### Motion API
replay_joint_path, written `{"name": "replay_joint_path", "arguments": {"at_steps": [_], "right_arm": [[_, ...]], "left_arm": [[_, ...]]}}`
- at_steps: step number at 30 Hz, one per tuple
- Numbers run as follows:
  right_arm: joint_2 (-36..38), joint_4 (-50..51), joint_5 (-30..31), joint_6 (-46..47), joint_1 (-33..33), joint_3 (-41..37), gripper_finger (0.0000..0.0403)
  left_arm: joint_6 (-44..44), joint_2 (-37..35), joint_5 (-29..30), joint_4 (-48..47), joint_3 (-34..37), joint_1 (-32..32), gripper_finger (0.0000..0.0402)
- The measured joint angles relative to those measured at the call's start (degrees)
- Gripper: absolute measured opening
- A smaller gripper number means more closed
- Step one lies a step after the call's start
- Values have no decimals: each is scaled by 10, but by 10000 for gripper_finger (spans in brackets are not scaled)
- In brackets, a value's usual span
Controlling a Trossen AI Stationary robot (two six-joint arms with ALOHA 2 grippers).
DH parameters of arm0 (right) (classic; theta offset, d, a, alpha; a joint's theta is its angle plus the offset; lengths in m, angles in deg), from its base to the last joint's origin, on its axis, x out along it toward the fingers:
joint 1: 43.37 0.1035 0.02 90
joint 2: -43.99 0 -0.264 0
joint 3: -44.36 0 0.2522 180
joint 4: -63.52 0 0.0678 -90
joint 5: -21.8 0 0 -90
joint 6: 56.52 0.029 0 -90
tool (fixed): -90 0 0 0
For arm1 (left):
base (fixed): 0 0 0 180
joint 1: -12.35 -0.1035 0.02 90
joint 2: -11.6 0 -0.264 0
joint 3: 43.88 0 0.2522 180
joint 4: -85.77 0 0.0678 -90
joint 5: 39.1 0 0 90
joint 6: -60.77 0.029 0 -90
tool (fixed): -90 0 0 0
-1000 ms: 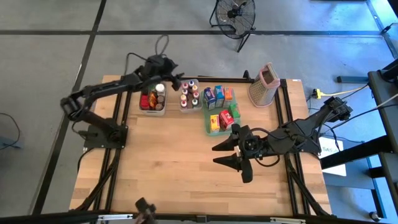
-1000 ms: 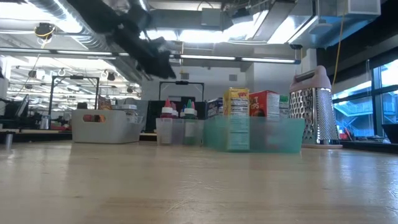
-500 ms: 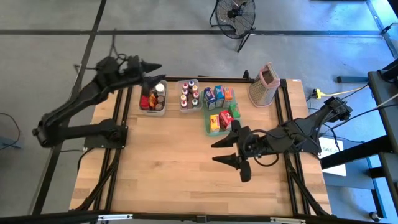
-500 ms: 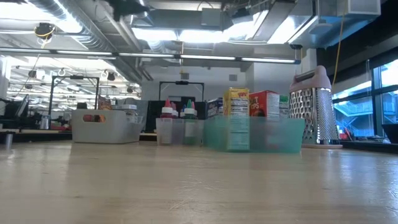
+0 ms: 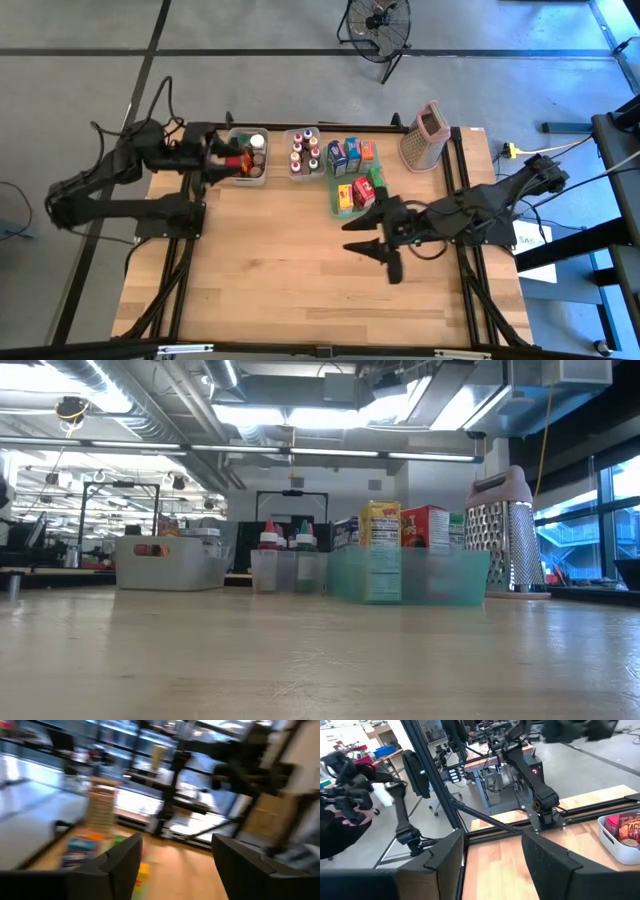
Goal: Pick & Place Kitchen Items
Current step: Return to Home Position
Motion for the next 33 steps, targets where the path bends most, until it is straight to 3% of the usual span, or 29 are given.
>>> {"name": "replay_joint_path", "arguments": {"at_steps": [3,11,15,18,22,26,33], "right_arm": [[31,34,-29,-1,0,0,182],[158,235,-50,-7,32,0,76],[226,422,2,43,46,0,28],[271,465,33,58,55,-18,7],[330,448,32,32,59,-72,3],[402,403,35,44,56,-166,3],[516,109,11,13,56,-408,1]], "left_arm": [[-23,-1,24,10,0,72,208],[8,29,179,15,1,252,98],[76,31,202,2,1,299,38],[87,6,238,-33,1,298,7],[33,-41,267,-108,9,281,2],[-16,-89,257,-97,59,279,2],[-56,-155,231,36,209,279,2]]}}
